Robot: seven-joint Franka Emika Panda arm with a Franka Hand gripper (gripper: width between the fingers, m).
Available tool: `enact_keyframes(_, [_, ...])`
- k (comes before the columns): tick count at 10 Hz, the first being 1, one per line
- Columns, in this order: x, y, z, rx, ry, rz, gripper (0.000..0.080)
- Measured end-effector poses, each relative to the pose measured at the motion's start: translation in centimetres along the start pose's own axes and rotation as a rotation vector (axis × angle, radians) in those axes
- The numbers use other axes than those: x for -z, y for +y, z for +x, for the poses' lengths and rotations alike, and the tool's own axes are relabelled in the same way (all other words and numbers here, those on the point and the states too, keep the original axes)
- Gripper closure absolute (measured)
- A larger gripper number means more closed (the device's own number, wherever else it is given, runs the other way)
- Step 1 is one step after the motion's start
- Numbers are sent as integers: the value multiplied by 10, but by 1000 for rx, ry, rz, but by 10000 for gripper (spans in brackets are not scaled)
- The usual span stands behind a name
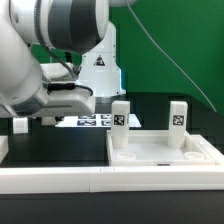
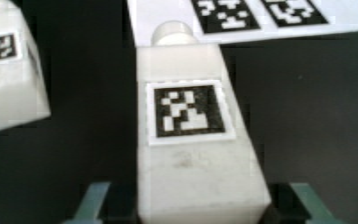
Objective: Assemble square table
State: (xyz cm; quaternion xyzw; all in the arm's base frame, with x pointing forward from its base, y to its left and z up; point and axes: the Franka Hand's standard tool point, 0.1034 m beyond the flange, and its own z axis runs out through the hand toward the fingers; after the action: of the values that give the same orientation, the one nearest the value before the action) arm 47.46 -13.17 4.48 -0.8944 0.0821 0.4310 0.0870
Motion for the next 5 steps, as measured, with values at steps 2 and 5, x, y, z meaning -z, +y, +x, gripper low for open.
enact_keyframes(2, [6, 1, 9, 4, 81, -15, 509])
enact_keyframes(5, [37, -14, 0, 23, 258, -30, 509])
